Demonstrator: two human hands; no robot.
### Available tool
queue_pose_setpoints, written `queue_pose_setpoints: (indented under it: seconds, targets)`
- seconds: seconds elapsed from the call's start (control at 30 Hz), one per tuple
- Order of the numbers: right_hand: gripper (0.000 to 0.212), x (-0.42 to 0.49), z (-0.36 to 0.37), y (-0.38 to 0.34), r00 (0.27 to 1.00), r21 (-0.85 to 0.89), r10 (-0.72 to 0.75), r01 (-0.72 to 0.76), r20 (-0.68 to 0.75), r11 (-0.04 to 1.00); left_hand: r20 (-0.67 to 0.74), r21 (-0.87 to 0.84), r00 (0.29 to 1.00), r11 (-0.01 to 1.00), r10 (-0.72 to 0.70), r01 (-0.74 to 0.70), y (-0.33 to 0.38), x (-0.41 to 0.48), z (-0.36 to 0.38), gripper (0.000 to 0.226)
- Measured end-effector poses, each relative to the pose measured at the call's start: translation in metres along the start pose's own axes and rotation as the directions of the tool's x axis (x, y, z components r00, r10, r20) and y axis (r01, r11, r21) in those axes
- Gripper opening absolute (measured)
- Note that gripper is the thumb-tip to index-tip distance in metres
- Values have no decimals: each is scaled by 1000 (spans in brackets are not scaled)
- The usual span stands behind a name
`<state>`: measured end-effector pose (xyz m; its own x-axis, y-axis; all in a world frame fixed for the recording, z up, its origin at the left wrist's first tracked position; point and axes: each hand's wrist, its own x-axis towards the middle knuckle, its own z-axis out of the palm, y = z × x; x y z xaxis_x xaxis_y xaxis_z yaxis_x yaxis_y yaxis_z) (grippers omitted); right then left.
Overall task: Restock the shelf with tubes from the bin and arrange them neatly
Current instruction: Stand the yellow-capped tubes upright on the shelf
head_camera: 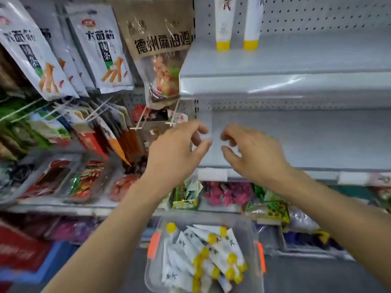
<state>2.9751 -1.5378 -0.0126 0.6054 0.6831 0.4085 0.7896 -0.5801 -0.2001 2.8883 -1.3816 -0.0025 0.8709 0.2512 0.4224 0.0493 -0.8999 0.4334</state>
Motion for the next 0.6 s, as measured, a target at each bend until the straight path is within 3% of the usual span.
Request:
queue_pose_setpoints:
  seconds: [0.13,0.23,0.37,0.47,0.53,0.6]
  targets:
    - [22,-29,62,-6,960,-5,51,-52,274,999,231,-29,962,987,-144,155,-37,-37,47,17]
    - [15,-47,116,3,885,2,105,-119,454,993,404,-23,864,941,-300,337,-72,-66,94,9]
    - [21,-80,194,25,708,-46,203,-235,676,971,603,-53,658,800,-452,598,-122,-117,166,8]
    - [23,-108,253,43,579,-83,250,-299,776,951,671,35,464,650,-578,759,-154,-158,220,15]
    - [25,-121,291,53,530,-89,243,-300,812,950,683,97,350,555,-641,826,-173,-179,255,26]
    - [27,-129,323,58,519,-99,245,-293,819,951,665,180,294,529,-687,829,-188,-192,285,41]
